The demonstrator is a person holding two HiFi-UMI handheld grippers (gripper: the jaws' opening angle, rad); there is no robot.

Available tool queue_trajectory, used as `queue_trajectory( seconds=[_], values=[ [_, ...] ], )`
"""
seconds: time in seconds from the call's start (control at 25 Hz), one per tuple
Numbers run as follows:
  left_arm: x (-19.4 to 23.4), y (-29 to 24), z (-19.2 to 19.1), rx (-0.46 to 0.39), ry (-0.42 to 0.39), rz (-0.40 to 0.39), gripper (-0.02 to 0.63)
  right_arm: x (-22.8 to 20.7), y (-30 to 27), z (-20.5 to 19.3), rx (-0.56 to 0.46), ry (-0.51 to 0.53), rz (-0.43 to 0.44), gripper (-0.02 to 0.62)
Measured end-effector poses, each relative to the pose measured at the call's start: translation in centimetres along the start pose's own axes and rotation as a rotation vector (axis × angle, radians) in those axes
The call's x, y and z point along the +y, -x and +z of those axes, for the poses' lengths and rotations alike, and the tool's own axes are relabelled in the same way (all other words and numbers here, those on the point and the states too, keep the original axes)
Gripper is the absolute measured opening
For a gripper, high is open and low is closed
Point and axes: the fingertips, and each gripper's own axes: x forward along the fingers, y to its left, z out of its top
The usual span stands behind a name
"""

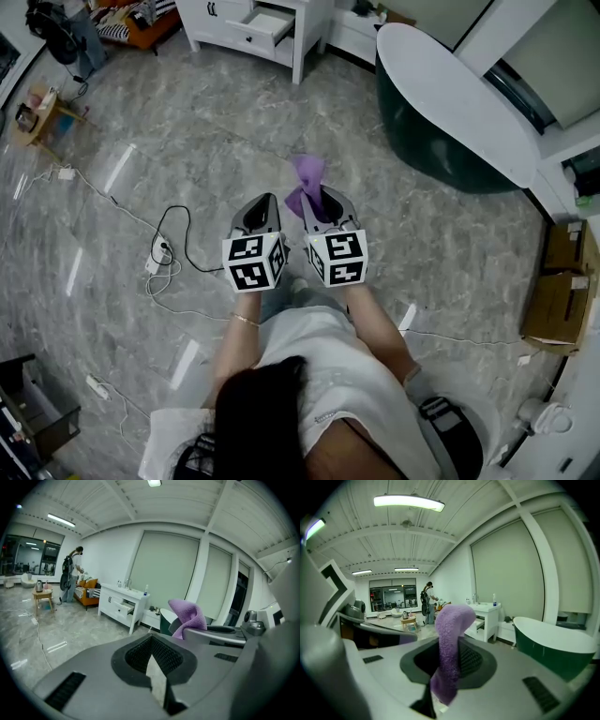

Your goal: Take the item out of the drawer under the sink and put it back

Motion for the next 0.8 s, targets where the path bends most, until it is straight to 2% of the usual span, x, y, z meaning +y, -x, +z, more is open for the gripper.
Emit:
queue_trajectory(
  seconds=[0.36, 0.8],
  values=[
    [2.1, -6.0, 2.1, 0.013, 0.0, -0.029, 0.005, -2.8, -5.6, 1.3, 0.01, -0.005, -0.031, 0.086],
    [7.9, -16.8, 10.1, 0.022, -0.028, -0.078, 0.005, -5.7, -18.4, 6.5, 0.021, -0.011, -0.064, 0.086]
  ],
)
